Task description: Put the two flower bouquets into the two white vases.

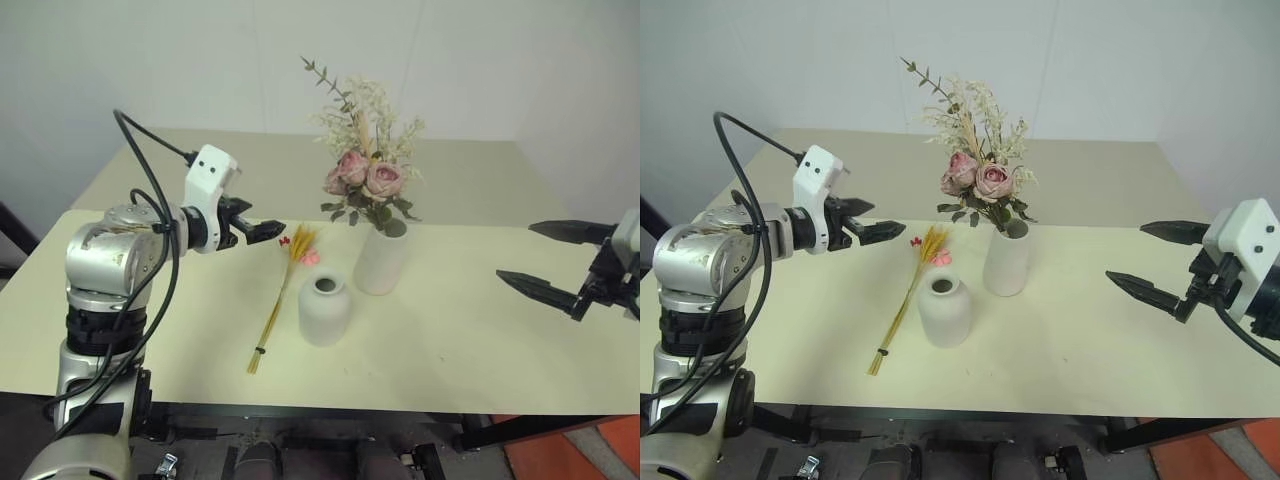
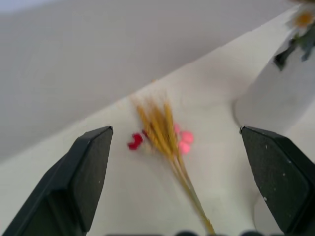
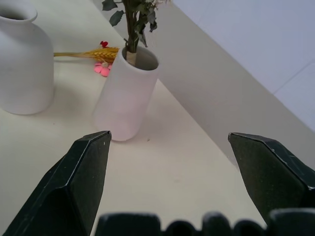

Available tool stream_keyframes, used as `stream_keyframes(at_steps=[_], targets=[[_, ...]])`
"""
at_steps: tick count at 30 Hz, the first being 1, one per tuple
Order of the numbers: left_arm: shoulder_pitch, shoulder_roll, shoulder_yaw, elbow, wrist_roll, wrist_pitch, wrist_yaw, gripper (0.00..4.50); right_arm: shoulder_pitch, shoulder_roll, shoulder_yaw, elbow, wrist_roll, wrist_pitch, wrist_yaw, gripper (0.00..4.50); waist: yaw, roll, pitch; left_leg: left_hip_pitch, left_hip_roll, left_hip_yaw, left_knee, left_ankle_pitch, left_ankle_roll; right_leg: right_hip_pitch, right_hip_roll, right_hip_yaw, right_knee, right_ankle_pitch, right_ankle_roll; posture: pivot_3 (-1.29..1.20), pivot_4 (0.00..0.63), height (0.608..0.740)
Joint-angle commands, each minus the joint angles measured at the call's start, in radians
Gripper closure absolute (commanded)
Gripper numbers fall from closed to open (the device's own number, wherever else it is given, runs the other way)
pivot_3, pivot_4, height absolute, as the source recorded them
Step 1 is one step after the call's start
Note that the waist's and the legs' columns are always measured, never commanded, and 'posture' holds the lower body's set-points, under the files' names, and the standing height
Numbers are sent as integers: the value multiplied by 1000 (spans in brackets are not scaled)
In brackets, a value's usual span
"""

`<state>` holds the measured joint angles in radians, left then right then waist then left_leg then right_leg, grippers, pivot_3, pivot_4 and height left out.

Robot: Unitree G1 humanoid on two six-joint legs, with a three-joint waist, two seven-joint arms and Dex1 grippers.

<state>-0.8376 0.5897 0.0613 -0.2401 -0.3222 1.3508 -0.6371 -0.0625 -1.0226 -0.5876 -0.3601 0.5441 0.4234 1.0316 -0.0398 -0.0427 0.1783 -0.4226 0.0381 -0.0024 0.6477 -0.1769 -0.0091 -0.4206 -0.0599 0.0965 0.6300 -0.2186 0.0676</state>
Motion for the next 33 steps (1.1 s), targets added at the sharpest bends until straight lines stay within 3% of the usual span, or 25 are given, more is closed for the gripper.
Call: stream_keyframes(at_steps=[1,5,19,25,33], targets=[[-38,6,-49,-50,-2,170,70,9,-14,-20,-19,4,4,-11,7,0,-2,0,0,0,0,0,0,0,0,0,0,0,0,0,0,0,150,740],[-71,-28,-74,0,-9,261,126,9,-9,-17,-15,7,-2,-9,7,0,-5,0,0,1,0,0,0,0,0,0,0,0,1,0,0,0,150,740],[-74,-117,-180,220,-92,264,216,9,7,-5,-34,-48,8,30,-13,0,-2,0,0,0,-1,0,0,0,0,0,0,0,0,0,0,0,150,740],[-74,-85,-295,263,-79,220,182,9,36,0,-59,-66,12,41,-22,0,-3,0,0,0,-1,0,0,0,0,-1,0,1,0,0,-1,0,150,740],[-75,-104,-335,323,-52,167,181,2572,43,1,-68,-68,8,48,-30,0,-1,0,0,1,-1,0,0,0,0,0,-1,1,0,0,-1,0,150,740]])
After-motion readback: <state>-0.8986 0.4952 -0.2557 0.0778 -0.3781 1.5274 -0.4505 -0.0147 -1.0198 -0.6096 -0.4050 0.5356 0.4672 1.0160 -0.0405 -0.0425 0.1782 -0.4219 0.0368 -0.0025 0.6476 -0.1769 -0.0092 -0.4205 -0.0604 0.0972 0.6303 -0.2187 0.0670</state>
